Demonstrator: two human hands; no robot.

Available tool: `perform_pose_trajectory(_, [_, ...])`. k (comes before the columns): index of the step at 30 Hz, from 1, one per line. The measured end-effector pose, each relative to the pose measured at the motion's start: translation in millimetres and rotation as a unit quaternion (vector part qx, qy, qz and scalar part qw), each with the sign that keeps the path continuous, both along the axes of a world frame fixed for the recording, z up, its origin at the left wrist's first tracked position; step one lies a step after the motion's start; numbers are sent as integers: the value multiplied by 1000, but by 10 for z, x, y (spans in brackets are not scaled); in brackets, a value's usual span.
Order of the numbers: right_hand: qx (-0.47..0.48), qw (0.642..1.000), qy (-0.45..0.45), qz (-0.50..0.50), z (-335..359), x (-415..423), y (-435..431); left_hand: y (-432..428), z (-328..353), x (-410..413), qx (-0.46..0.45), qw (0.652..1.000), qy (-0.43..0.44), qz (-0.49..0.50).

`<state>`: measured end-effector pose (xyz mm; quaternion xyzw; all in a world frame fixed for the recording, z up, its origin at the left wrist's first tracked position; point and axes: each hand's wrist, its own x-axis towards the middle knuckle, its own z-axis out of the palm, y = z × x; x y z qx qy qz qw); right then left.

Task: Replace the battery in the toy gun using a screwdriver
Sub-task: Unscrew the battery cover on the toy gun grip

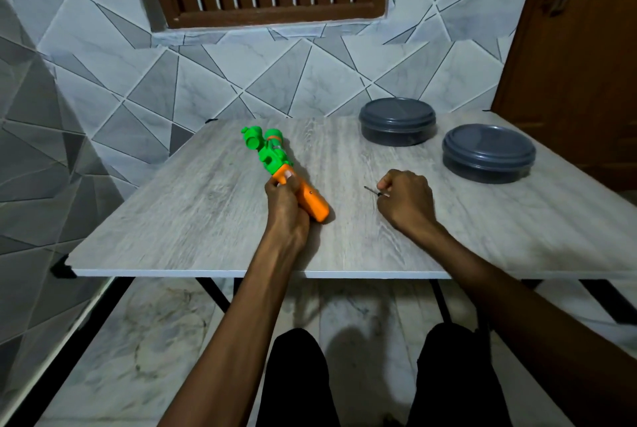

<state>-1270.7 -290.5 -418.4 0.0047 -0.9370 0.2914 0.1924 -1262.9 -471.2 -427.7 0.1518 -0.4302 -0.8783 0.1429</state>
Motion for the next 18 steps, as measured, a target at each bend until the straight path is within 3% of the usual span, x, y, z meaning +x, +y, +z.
perform_pose_trajectory(2, [-39, 999, 18, 24, 62, 20, -128, -10, 14, -2, -22, 1000, -1, -1])
perform_pose_trajectory(4, [-214, 970, -62, 98, 190, 103, -324, -31, 46, -5, -58, 998, 2, -4])
perform_pose_trajectory(6, [-401, 881, -196, 158, 315, 221, -549, -44, 143, 16, -110, 994, -5, -7])
perform_pose_trajectory(7, [-447, 844, -242, 168, 358, 253, -644, -46, 198, 17, -137, 990, -14, -11])
perform_pose_trajectory(10, [-547, 761, -307, 163, 425, 292, -822, -59, 340, 4, -254, 965, -55, -38])
perform_pose_trajectory(13, [-645, 671, -337, 139, 426, 288, -883, -118, 414, -17, -416, 905, -83, -37])
perform_pose_trajectory(16, [-674, 654, -323, 111, 432, 297, -910, -100, 493, 50, -527, 845, -82, -41])
perform_pose_trajectory(18, [-682, 652, -317, 92, 434, 290, -908, -84, 502, 56, -555, 827, -86, -37])
